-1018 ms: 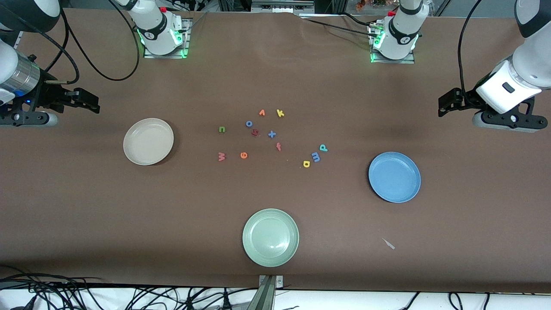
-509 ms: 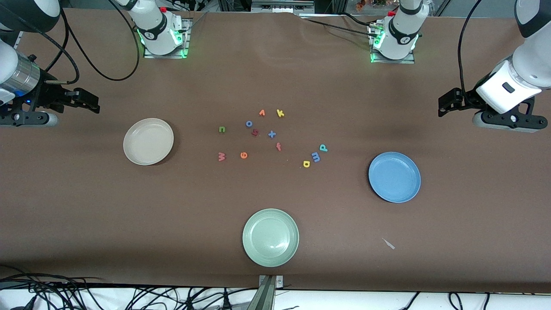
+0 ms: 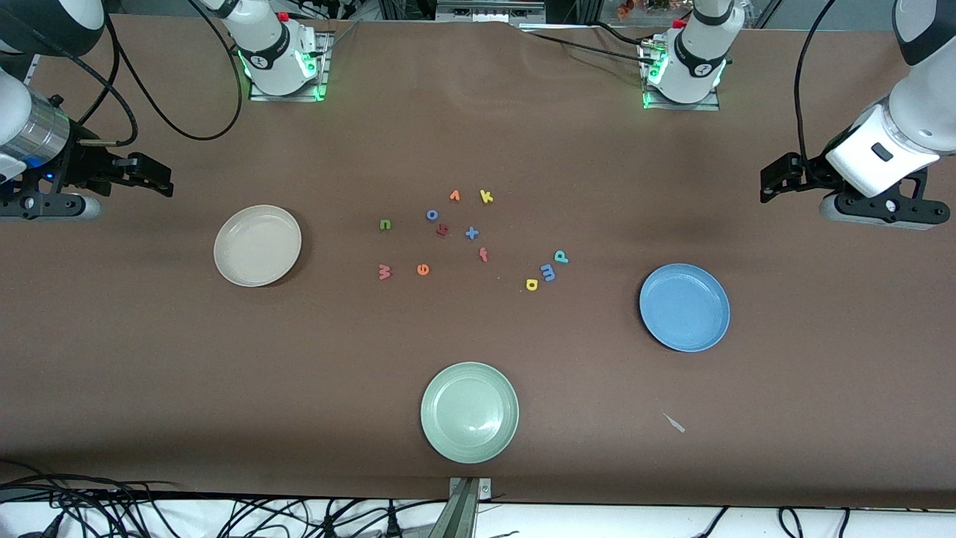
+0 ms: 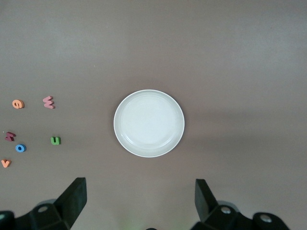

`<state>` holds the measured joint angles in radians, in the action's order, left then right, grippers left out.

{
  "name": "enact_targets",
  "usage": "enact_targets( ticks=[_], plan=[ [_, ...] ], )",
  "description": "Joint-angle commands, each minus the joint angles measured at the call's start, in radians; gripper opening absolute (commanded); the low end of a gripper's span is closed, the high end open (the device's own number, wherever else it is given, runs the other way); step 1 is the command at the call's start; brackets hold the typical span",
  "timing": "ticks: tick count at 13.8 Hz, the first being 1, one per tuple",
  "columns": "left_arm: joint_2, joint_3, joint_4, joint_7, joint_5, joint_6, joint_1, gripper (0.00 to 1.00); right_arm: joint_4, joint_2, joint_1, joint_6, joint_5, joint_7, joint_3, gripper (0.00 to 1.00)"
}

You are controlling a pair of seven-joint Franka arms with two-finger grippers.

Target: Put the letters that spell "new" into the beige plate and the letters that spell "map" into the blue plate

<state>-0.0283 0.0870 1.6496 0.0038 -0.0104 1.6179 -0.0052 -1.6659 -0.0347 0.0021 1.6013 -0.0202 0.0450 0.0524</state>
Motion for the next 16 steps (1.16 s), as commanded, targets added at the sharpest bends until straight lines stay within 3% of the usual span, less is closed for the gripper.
enact_targets(
  ticks=[1,9,12,16],
  plan=[
    [-0.047,0.01,-0.086,-0.021,0.024,-0.041,-0.007,1.0,0.008,0.001,-0.005,-0.001,0.011,0.015,0.006,1.0],
    [-0.108,0.132,-0.088,-0.007,0.021,-0.047,-0.022,1.0,0.011,-0.011,0.027,0.002,0.013,0.016,0.009,1.0],
    [-0.215,0.166,-0.091,-0.024,0.012,-0.02,-0.039,1.0,0.011,-0.051,0.081,0.023,0.011,0.015,0.009,1.0],
    [-0.379,0.174,-0.086,-0.252,0.017,0.187,-0.137,1.0,0.012,-0.157,0.17,0.075,0.022,0.015,0.007,1.0]
  ],
)
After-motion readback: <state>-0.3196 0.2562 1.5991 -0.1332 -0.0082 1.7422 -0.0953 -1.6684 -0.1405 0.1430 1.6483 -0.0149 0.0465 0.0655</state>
